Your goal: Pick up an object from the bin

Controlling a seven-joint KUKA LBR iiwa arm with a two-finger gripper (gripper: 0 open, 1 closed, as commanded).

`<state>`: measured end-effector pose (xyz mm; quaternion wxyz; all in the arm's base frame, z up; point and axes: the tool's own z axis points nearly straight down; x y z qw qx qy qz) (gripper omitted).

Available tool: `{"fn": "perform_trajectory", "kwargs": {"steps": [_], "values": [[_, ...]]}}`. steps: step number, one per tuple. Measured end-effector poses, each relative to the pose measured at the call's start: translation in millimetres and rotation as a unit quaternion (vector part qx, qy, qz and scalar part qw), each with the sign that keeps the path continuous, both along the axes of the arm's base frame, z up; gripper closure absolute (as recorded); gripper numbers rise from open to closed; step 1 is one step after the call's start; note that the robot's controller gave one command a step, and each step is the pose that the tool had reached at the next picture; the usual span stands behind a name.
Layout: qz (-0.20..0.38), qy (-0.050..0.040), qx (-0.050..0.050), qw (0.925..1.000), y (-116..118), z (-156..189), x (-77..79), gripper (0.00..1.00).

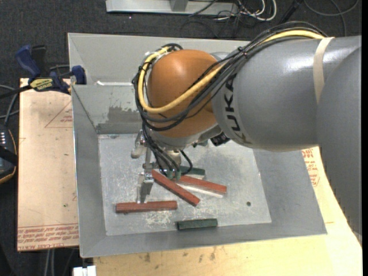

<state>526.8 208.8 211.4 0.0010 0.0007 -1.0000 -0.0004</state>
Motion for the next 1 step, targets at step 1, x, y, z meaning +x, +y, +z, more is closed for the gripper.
{"fn": "perform_trajectory", "kwargs": {"steps": [1], "values": [[-0.001,-0.001,0.0,1.0,-0.5,0.8,0.8,0.0]]}}
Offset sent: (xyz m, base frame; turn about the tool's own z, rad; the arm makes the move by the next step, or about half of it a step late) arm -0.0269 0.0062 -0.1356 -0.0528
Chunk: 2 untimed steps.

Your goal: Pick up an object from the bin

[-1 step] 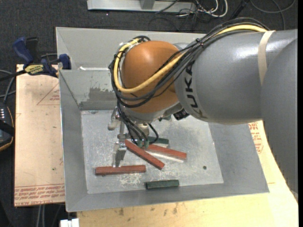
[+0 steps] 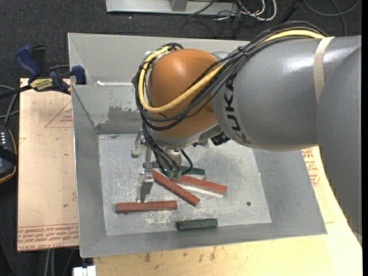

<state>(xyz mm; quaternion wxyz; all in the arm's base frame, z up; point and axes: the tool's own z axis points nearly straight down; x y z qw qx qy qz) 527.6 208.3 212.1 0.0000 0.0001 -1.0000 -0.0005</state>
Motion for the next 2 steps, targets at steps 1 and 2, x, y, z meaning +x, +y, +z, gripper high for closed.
{"fn": "perform_trajectory", "kwargs": {"steps": [1,2], "values": [[0.026,-0.0032,0.001,0.9997,7.9,-132.9,-25.0,1.0],[0.026,-0.0031,0.001,0.9997,7.9,-132.9,-24.9,1.0]]}}
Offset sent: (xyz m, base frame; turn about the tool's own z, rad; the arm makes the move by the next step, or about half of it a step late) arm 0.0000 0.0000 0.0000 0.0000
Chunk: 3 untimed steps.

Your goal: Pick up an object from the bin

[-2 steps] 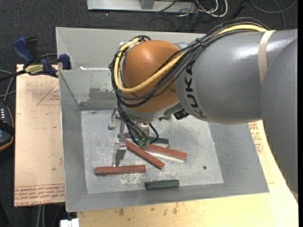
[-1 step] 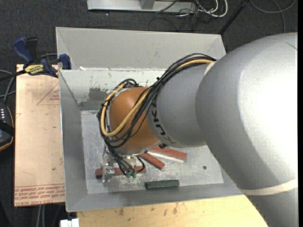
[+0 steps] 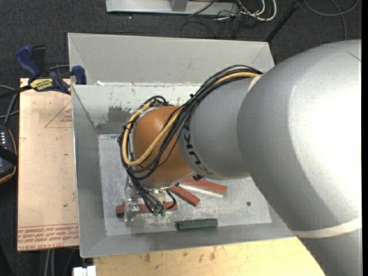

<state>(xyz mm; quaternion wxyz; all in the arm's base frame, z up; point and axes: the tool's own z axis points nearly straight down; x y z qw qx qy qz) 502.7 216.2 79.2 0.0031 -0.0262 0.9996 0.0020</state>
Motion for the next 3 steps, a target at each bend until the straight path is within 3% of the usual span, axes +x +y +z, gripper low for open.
{"fn": "perform_trajectory", "kwargs": {"steps": [1,2,3], "values": [[-0.003,0.0038,-0.002,1.0,-0.8,27.3,8.6,1.0],[-0.004,0.0024,-0.001,1.0,0.9,120.4,15.9,1.0],[-0.004,0.0025,-0.001,1.0,0.8,120.4,15.9,1.0]]}}
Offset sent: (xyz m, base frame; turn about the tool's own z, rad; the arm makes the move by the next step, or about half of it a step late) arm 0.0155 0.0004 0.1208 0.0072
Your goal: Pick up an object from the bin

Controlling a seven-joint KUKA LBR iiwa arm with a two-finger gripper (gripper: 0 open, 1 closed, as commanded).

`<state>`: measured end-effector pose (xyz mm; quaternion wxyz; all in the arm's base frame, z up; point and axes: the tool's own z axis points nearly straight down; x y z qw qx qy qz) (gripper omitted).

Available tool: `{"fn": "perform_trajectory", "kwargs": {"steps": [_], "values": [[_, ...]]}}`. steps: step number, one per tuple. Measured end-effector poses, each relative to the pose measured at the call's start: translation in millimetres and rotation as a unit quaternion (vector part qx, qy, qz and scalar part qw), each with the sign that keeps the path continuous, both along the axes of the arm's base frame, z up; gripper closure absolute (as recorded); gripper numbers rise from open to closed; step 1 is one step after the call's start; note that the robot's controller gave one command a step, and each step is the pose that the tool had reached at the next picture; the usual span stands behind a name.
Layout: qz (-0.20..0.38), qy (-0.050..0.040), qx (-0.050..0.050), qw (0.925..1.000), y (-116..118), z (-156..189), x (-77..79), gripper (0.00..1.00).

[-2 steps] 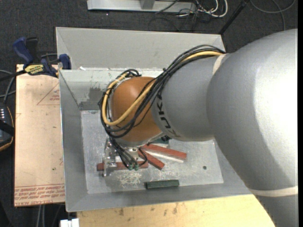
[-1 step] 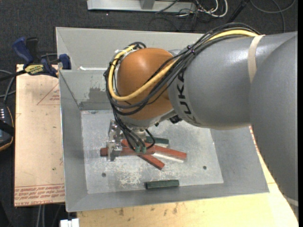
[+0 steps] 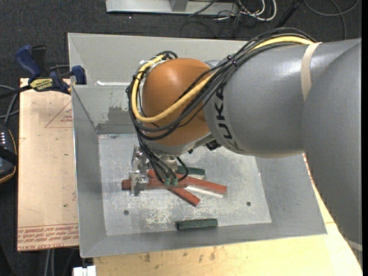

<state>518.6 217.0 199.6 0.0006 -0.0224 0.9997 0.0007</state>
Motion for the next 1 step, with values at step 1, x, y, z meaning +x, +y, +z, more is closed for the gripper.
{"fn": "perform_trajectory", "kwargs": {"steps": [1], "values": [[0.005,0.0017,-0.001,1.0,-4.0,31.7,-0.1,1.0]]}}
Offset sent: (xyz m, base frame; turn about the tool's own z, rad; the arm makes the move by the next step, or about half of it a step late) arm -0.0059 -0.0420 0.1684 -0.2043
